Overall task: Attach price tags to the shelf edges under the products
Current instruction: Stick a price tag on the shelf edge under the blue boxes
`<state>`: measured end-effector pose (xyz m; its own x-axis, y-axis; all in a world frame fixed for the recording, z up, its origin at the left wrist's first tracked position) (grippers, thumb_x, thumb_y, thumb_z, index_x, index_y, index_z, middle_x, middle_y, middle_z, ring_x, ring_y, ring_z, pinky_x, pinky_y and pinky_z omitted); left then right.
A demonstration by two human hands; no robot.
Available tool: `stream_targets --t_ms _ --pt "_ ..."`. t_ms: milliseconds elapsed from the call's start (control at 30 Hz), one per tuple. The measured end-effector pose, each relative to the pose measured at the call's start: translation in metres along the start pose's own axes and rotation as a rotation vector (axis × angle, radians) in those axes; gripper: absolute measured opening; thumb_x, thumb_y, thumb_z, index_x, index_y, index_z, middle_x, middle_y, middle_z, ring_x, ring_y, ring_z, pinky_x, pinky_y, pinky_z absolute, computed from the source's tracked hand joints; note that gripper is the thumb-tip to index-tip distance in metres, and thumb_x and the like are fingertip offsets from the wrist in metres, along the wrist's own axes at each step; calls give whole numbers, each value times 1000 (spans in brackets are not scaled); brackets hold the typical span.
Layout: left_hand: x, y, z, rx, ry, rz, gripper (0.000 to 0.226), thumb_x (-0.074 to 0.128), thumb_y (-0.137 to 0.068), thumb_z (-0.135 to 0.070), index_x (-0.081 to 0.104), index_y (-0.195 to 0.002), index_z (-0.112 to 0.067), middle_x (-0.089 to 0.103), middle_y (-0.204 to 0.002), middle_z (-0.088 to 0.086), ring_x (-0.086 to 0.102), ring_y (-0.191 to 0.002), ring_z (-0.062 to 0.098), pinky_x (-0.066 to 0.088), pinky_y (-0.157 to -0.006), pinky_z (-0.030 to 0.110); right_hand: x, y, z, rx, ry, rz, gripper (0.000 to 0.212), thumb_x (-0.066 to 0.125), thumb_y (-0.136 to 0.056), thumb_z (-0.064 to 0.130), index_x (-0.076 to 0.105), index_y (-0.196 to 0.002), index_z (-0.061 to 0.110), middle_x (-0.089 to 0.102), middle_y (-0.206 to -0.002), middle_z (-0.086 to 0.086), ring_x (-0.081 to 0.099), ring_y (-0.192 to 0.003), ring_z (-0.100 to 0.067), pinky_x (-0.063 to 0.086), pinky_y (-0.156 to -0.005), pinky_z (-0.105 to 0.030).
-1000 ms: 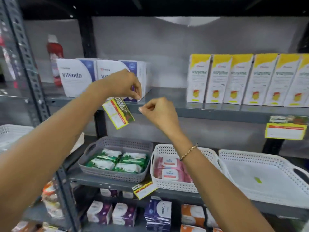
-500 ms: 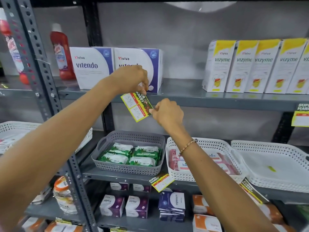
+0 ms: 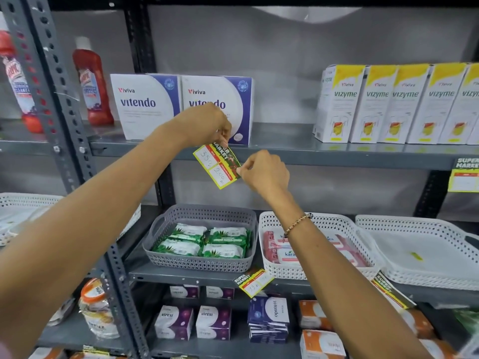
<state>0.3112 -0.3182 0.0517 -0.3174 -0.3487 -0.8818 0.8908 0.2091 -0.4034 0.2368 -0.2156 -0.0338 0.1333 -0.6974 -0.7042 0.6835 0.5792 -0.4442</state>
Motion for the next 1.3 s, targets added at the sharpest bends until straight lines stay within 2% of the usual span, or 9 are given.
stream_targets --t_ms 167,267,333,433,667,767,900,1067,1300 --pt "0 3 4 -22 22 4 14 67 -83 -27 72 -91 -16 67 -95 3 47 -84 12 39 -68 31 -1 -1 2 5 13 4 15 66 -84 28 72 -86 15 72 -95 -6 65 -88 -28 40 -62 -28" --pt "-5 9 8 -48 35 -50 14 69 -81 -29 72 -90 -19 61 -94 4 46 -84 14 44 -71 34 -2 -1 6 -10 19 6 15 68 -81 29 72 -86 16 72 -95 -4 65 -90 -29 41 -63 -29" --pt "-8 16 12 -66 36 -75 15 70 -80 -34 72 -88 -22 55 -92 1 49 -87 17 45 -71 35 -4 -1 8 -15 19 3 16 69 -81 31 72 -87 16 72 -94 -4 66 -89 -28 43 -63 -29" --pt "-8 25 20 -46 43 -67 16 71 -77 -38 72 -85 -25 59 -91 -4 50 -90 16 45 -71 35 -7 -2 9 -12 -14 3 18 72 -78 35 72 -87 19 73 -93 -2 66 -89 -25 42 -63 -29" --pt "-6 47 33 -145 85 -72 10 73 -78 -30 73 -87 -25 57 -82 -5 48 -81 14 44 -72 31 -24 -4 28 -113 1 -3 14 77 -75 31 74 -84 21 73 -93 4 64 -90 -19 38 -61 -28" --pt "-8 54 38 -175 91 -82 13 75 -75 -30 73 -86 -24 58 -79 -5 52 -82 16 44 -70 30 -27 -4 39 -176 57 -3 13 73 -79 30 74 -87 20 72 -95 4 62 -93 -18 38 -62 -28" --pt "-10 60 44 -191 93 -83 13 76 -75 -30 73 -86 -23 65 -85 0 55 -87 20 49 -77 35 -25 -7 54 -259 137 -3 10 70 -81 29 71 -87 20 71 -99 0 62 -96 -21 38 -62 -27" --pt "-11 68 50 -200 105 -100 14 73 -78 -31 73 -89 -22 54 -76 -6 44 -80 14 40 -71 29 -19 -9 66 -309 176 -7 15 69 -83 28 70 -94 17 70 -105 -2 60 -101 -23 39 -65 -27" --pt "-5 73 63 -232 151 -86 12 70 -81 -31 73 -90 -24 58 -74 -7 51 -80 16 42 -72 28 -5 -10 78 -367 245 56 16 62 -88 17 66 -102 10 67 -109 -6 59 -101 -24 47 -72 -32"
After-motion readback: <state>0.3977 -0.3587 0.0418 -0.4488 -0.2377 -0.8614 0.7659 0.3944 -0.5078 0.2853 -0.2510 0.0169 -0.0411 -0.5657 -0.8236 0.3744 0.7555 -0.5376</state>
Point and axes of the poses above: each hand's wrist, its own y-axis away from the middle knuckle, its own x-axis out of the palm, z = x × y, the point moved 5 cm from there along -y, towards the middle knuckle
